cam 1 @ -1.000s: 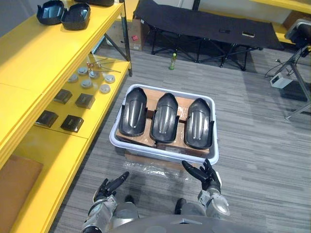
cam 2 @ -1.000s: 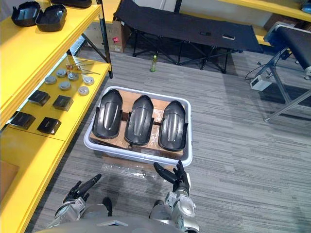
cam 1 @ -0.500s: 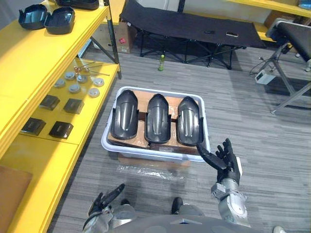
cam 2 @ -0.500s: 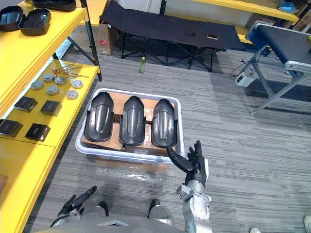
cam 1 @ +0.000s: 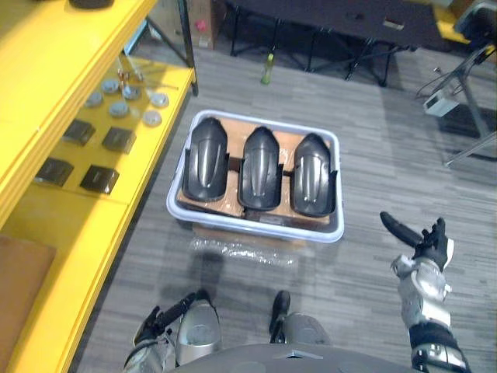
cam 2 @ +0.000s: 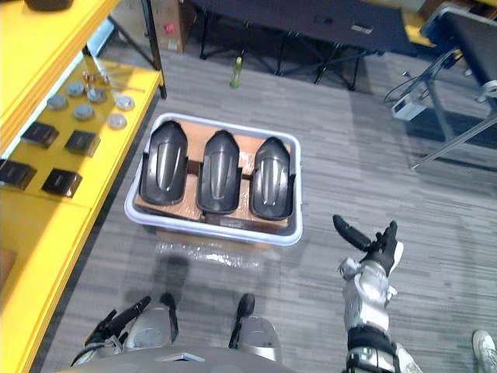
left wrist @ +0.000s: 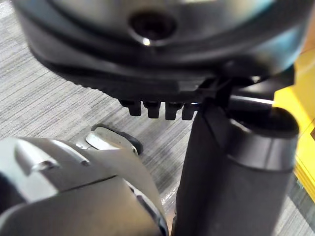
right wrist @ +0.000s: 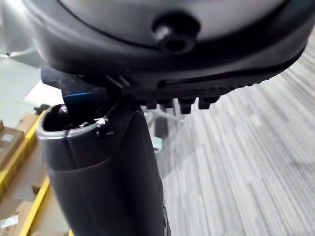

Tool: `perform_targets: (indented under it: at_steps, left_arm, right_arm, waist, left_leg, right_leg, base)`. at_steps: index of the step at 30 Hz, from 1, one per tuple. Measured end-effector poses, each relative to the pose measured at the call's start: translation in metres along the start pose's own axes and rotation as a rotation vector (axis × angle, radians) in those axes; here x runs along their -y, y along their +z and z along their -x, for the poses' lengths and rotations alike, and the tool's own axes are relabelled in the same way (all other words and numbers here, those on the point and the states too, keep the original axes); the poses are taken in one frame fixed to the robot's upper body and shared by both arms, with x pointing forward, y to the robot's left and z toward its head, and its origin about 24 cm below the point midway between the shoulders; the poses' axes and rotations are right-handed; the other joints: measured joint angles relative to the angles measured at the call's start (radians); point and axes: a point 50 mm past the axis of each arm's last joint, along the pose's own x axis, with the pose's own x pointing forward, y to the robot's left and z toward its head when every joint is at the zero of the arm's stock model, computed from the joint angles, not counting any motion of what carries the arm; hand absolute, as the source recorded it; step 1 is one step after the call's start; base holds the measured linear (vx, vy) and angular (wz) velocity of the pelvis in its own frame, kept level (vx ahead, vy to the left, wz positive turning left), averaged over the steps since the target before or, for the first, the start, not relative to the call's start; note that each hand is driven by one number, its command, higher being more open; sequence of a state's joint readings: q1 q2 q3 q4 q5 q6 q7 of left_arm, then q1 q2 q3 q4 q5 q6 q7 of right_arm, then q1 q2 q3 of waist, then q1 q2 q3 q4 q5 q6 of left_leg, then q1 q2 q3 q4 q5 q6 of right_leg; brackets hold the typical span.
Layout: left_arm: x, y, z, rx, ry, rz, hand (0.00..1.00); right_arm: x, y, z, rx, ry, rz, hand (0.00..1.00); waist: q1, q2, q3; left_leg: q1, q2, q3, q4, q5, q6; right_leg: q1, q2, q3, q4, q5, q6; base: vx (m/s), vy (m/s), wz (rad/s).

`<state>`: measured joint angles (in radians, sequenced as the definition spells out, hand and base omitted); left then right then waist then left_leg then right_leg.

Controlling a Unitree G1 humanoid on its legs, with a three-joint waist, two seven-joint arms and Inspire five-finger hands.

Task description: Walk over and take three plastic housings, then place them on the shelf

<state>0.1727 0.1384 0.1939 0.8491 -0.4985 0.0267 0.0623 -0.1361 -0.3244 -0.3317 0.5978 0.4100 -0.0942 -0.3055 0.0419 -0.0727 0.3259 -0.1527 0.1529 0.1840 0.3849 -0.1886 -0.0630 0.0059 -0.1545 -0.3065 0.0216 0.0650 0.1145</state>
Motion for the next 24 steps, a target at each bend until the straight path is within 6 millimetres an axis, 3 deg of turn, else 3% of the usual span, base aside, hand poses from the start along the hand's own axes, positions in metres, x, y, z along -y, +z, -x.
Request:
perform_targets:
  at_steps: [6, 9, 13, 19, 24]
  left_arm:
    - [0.016, 0.017, -0.003, 0.053, -0.06, -0.038, 1.0]
    - [0.026, 0.02, -0.004, 0.063, -0.09, -0.075, 1.0]
    - [0.04, 0.023, -0.005, 0.07, -0.144, -0.093, 1.0]
    - [0.052, 0.03, -0.007, 0.101, -0.196, -0.129, 1.0]
    - [0.071, 0.036, -0.008, 0.128, -0.26, -0.183, 1.0]
  right_arm:
    - [-0.026, 0.027, -0.019, 0.01, 0.018, -0.003, 1.0]
    - [-0.029, 0.04, -0.027, 0.024, 0.017, 0.018, 1.0]
    - [-0.028, 0.067, -0.042, 0.075, 0.001, 0.107, 1.0]
    - [-0.017, 0.089, -0.057, 0.05, -0.065, 0.206, 1.0]
    - [-0.014, 0.141, -0.068, 0.139, -0.097, 0.27, 1.0]
  waist:
    - [0.046, 0.01, 0.068]
    - [0.047, 0.04, 0.09]
    - [0.043, 0.078, 0.125]
    - [0.052, 0.107, 0.149]
    - [0.062, 0.152, 0.17]
  left_leg:
    - [-0.055, -0.01, -0.036, 0.046, -0.007, 0.007]
    - [-0.068, -0.032, -0.055, 0.042, 0.0, 0.017]
    - [-0.105, -0.057, -0.071, 0.036, 0.021, 0.035]
    - [-0.146, -0.065, -0.101, 0.065, 0.025, 0.041]
    - [-0.204, -0.083, -0.115, 0.063, 0.052, 0.051]
  right_leg:
    - [-0.023, -0.008, -0.021, 0.014, 0.005, 0.0]
    - [-0.029, -0.02, -0.04, 0.026, 0.003, -0.001]
    - [-0.096, -0.052, -0.045, 0.108, -0.023, -0.003]
    - [-0.151, -0.075, -0.058, 0.212, -0.067, -0.008]
    - [-0.223, -0.104, -0.061, 0.264, -0.072, -0.007]
  base:
    - [-0.05, 0.05, 0.16]
    - [-0.04, 0.04, 0.17]
    - [-0.05, 0.041, 0.13]
    - [-0.07, 0.005, 0.13]
    - [-0.08, 0.013, 0.11]
